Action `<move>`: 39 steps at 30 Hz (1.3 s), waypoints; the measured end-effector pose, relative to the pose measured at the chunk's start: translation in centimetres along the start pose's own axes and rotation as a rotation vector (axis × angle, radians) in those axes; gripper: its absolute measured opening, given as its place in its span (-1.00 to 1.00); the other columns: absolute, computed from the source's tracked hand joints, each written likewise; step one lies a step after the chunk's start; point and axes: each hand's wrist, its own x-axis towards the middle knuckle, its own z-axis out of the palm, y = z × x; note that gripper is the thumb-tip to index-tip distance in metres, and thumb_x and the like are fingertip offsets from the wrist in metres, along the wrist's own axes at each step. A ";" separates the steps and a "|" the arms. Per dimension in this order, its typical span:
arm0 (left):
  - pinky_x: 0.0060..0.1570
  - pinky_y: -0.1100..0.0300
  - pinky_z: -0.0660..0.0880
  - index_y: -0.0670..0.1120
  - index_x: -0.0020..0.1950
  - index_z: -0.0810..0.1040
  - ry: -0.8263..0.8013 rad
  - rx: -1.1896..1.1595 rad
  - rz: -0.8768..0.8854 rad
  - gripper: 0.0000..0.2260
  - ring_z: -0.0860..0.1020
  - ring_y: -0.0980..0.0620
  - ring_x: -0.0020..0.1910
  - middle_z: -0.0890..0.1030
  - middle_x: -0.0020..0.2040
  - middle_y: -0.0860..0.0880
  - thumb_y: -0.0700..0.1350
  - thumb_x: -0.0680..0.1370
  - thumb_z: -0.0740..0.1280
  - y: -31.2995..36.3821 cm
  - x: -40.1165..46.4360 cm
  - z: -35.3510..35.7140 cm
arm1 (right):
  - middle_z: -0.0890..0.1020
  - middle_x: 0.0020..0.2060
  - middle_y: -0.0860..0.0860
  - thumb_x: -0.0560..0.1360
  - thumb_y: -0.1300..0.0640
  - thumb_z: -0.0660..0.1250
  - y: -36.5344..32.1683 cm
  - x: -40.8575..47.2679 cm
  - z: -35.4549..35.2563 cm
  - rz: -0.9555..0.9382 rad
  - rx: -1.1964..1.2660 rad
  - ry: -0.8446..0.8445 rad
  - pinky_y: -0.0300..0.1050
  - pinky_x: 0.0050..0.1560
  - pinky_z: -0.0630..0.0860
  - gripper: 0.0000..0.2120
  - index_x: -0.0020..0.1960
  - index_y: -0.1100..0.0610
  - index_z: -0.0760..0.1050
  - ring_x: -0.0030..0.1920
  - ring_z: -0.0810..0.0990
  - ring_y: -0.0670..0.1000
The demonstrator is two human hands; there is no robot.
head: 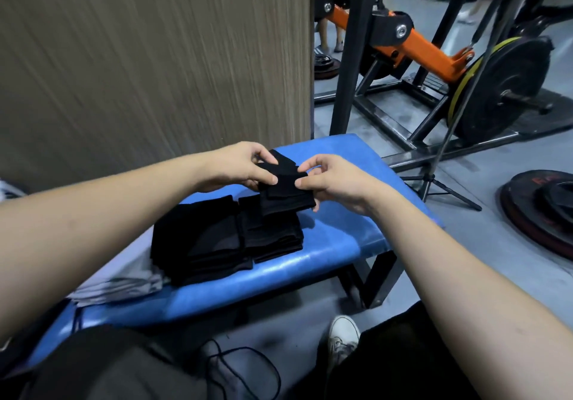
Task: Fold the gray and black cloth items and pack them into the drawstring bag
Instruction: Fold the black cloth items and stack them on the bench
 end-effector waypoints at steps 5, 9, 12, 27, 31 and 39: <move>-0.24 0.30 0.54 -0.15 0.18 0.51 0.059 0.185 0.012 -0.70 0.53 0.13 -0.33 0.56 0.08 -0.03 -0.23 0.48 0.47 -1.5 -2.0 -0.7 | 0.44 -0.37 0.01 0.49 0.26 0.43 0.3 0.3 2.6 -0.005 -0.229 0.008 -0.17 -0.45 0.31 -0.76 0.11 0.24 0.47 -0.49 0.46 0.00; -0.10 0.33 0.49 -0.06 0.16 0.54 0.043 0.368 0.007 -0.67 0.55 0.15 -0.19 0.60 0.11 0.02 -0.08 0.44 0.52 -3.4 -2.2 -1.1 | 0.48 -0.34 -0.04 0.45 0.11 0.48 0.8 1.0 3.6 -0.070 -0.576 -0.008 -0.21 -0.28 0.37 -0.78 0.02 0.13 0.52 -0.36 0.45 -0.06; -0.27 0.49 0.39 -0.03 0.14 0.54 0.028 0.425 0.000 -0.71 0.49 0.27 -0.25 0.55 -0.09 0.14 -0.03 0.48 0.49 -4.1 -2.3 -1.2 | 0.49 -0.32 -0.01 0.45 0.04 0.49 0.9 1.4 3.7 -0.090 -0.650 -0.042 -0.17 -0.24 0.37 -0.78 -0.02 0.11 0.53 -0.34 0.42 -0.07; 0.00 0.07 0.50 -0.03 0.19 0.53 0.354 0.475 -0.058 -0.71 0.56 -0.03 0.01 0.53 0.18 -0.10 -0.03 0.50 0.43 -7.1 4.3 -3.9 | 0.53 0.18 -0.08 0.56 0.04 0.28 3.5 9.7 1.5 -0.200 -0.998 0.293 0.01 0.26 0.33 -0.78 0.19 -0.04 0.51 0.20 0.45 0.05; 0.21 0.09 0.45 -0.03 0.28 0.51 0.270 0.519 -0.119 -0.60 0.54 -0.07 0.20 0.54 0.26 -0.12 0.03 0.49 0.45 -8.2 6.5 -3.4 | 0.34 0.48 -0.15 0.58 0.01 0.21 4.6 11.9 2.7 -0.236 -1.080 0.159 0.09 0.40 0.14 -0.59 0.43 -0.13 0.36 0.49 0.21 0.00; 0.25 0.12 0.37 -0.08 0.19 0.55 0.278 0.609 -0.041 -0.67 0.45 -0.11 0.23 0.47 0.21 -0.10 -0.02 0.47 0.46 -8.9 8.3 -2.6 | 0.30 0.50 -0.08 0.61 -0.04 0.15 4.2 12.4 3.1 -0.227 -1.275 0.151 0.06 0.31 0.22 -0.46 0.57 -0.13 0.12 0.35 0.31 0.13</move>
